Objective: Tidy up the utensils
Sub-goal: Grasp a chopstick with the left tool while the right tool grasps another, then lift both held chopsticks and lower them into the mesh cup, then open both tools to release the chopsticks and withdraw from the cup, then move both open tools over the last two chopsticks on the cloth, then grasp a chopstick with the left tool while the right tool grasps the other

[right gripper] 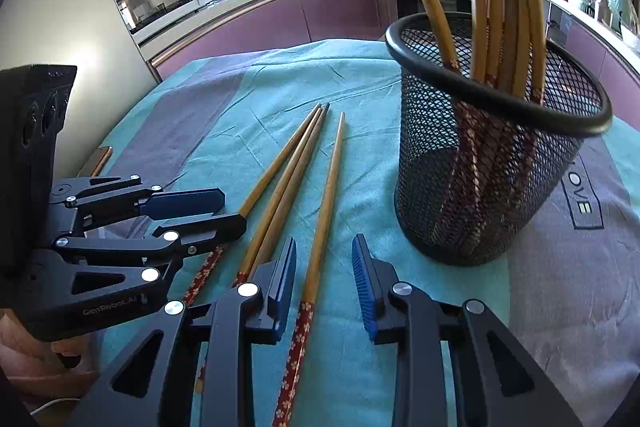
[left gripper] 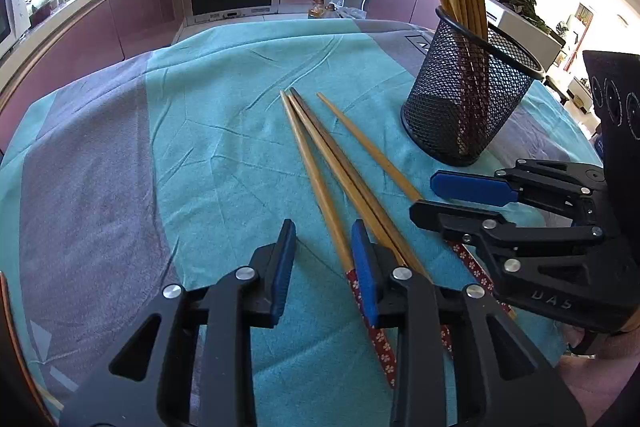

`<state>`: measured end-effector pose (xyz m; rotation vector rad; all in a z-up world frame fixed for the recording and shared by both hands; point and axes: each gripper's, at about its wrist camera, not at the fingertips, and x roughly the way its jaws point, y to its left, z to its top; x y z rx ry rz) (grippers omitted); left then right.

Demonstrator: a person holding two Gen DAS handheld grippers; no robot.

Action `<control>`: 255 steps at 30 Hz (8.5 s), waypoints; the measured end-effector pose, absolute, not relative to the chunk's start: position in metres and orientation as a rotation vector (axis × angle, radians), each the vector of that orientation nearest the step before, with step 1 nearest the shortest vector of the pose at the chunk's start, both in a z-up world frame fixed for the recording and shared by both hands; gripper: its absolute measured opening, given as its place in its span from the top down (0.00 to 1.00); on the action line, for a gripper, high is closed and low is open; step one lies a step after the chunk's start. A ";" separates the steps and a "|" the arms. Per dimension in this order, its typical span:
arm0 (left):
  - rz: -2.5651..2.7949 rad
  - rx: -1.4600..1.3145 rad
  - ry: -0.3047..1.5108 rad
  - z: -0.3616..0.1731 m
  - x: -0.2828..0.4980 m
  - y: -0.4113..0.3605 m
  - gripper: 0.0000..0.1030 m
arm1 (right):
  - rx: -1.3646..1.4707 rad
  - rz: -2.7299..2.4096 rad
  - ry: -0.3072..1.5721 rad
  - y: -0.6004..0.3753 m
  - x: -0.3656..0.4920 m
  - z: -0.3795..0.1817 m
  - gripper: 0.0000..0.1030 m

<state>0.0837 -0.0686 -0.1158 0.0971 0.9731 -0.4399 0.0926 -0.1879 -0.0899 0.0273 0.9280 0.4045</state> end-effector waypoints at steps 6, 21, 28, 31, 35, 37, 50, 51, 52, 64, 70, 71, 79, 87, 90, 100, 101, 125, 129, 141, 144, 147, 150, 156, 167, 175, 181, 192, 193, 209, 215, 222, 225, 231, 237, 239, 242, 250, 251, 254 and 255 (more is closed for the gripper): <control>-0.426 0.115 0.972 -0.116 0.095 -0.076 0.72 | -0.002 0.382 0.913 -0.180 0.101 -0.091 0.75; -0.391 0.081 0.965 -0.117 0.101 -0.080 0.92 | 0.075 0.379 0.920 -0.193 0.104 -0.092 0.95; -0.391 0.055 0.950 -0.110 0.092 -0.073 0.93 | 0.104 0.414 0.895 -0.194 0.096 -0.082 0.95; -0.405 0.040 0.934 -0.102 0.088 -0.069 0.93 | 0.119 0.440 0.874 -0.195 0.090 -0.075 0.95; -0.439 0.009 0.910 -0.088 0.082 -0.064 0.93 | 0.128 0.466 0.836 -0.198 0.082 -0.062 0.95; -0.462 -0.008 0.900 -0.080 0.079 -0.060 0.93 | 0.134 0.473 0.818 -0.200 0.078 -0.057 0.95; -0.593 -0.082 0.793 -0.027 0.060 -0.058 0.93 | 0.174 0.483 0.693 -0.227 0.055 -0.018 0.95; -0.602 -0.085 0.786 -0.024 0.059 -0.057 0.93 | 0.177 0.482 0.685 -0.227 0.055 -0.015 0.95; -0.612 -0.089 0.778 -0.020 0.057 -0.058 0.93 | 0.180 0.481 0.676 -0.229 0.054 -0.013 0.95; -0.664 -0.123 0.661 0.023 0.055 -0.065 0.93 | 0.193 0.469 0.564 -0.255 0.049 0.024 0.95; -0.672 -0.135 0.586 0.045 0.065 -0.080 0.93 | 0.193 0.452 0.507 -0.271 0.050 0.044 0.95; -0.673 -0.137 0.576 0.048 0.067 -0.082 0.93 | 0.188 0.447 0.499 -0.273 0.050 0.047 0.95; -0.678 -0.165 0.494 0.072 0.081 -0.103 0.93 | 0.170 0.413 0.433 -0.291 0.056 0.068 0.95; -0.625 -0.166 0.449 0.079 0.100 -0.129 0.93 | 0.165 0.382 0.416 -0.301 0.075 0.072 0.95; -0.614 -0.162 0.459 0.072 0.107 -0.136 0.93 | 0.156 0.369 0.423 -0.299 0.081 0.067 0.95; -0.593 -0.076 0.533 0.030 0.118 -0.148 0.93 | 0.123 0.357 0.538 -0.290 0.106 0.036 0.95; -0.597 -0.068 0.541 0.026 0.118 -0.148 0.93 | 0.123 0.359 0.552 -0.290 0.108 0.033 0.95; -0.637 0.008 0.721 -0.009 0.139 -0.145 0.77 | 0.173 0.323 0.641 -0.291 0.111 0.006 0.92; -0.622 0.006 0.679 0.002 0.127 -0.131 0.68 | 0.178 0.351 0.622 -0.289 0.100 0.010 0.83; -0.460 0.027 0.694 -0.021 0.087 -0.056 0.46 | 0.104 0.567 0.693 -0.232 0.067 -0.015 0.60; -0.402 0.022 0.717 -0.037 0.082 -0.038 0.36 | 0.119 0.581 0.777 -0.216 0.074 -0.040 0.60; -0.367 0.023 0.739 -0.052 0.076 -0.025 0.30 | 0.113 0.574 0.834 -0.203 0.079 -0.060 0.60; -0.334 0.019 0.746 -0.060 0.070 -0.017 0.25 | 0.113 0.549 0.879 -0.194 0.084 -0.076 0.60; -0.302 0.028 0.764 -0.065 0.065 -0.020 0.24 | 0.106 0.516 0.913 -0.186 0.088 -0.087 0.60; -0.310 0.026 0.779 -0.070 0.061 -0.024 0.26 | 0.058 0.477 0.912 -0.174 0.087 -0.091 0.60; -0.317 0.026 0.783 -0.072 0.062 -0.027 0.27 | 0.020 0.452 0.915 -0.171 0.088 -0.091 0.63; -0.329 0.040 0.791 -0.075 0.065 -0.034 0.27 | 0.043 0.438 0.933 -0.178 0.087 -0.089 0.68; -0.404 0.082 0.847 -0.089 0.079 -0.059 0.28 | 0.062 0.434 0.936 -0.186 0.085 -0.090 0.69; -0.408 0.089 0.853 -0.091 0.080 -0.061 0.29 | 0.061 0.428 0.936 -0.187 0.085 -0.090 0.69; -0.428 0.136 0.939 -0.115 0.107 -0.083 0.48 | 0.078 0.428 0.939 -0.199 0.087 -0.091 0.69; -0.445 0.131 0.942 -0.116 0.107 -0.082 0.64 | 0.078 0.423 0.931 -0.195 0.096 -0.089 0.69; -0.456 0.103 0.956 -0.117 0.104 -0.075 0.74 | 0.062 0.402 0.924 -0.186 0.112 -0.092 0.71; -0.455 0.098 0.960 -0.117 0.107 -0.074 0.72 | 0.045 0.386 0.918 -0.183 0.115 -0.092 0.74; -0.452 0.091 0.969 -0.119 0.117 -0.075 0.72 | 0.032 0.366 0.911 -0.179 0.120 -0.094 0.78; -0.440 0.079 0.976 -0.121 0.125 -0.076 0.81 | 0.049 0.343 0.905 -0.179 0.122 -0.095 0.86; -0.440 0.066 0.977 -0.121 0.125 -0.075 0.86 | 0.079 0.352 0.910 -0.183 0.123 -0.096 0.91; -0.432 0.049 0.976 -0.122 0.123 -0.074 0.89 | 0.097 0.356 0.910 -0.184 0.121 -0.096 0.93; -0.413 0.011 0.978 -0.121 0.114 -0.069 0.93 | 0.134 0.408 0.896 -0.189 0.109 -0.088 0.94; -0.411 0.009 0.978 -0.121 0.112 -0.068 0.93 | 0.138 0.418 0.898 -0.189 0.107 -0.088 0.94; -0.415 0.009 0.978 -0.122 0.108 -0.067 0.93 | 0.140 0.446 0.906 -0.187 0.104 -0.088 0.94; -0.419 0.012 0.979 -0.122 0.106 -0.068 0.93 | 0.141 0.452 0.911 -0.187 0.104 -0.088 0.94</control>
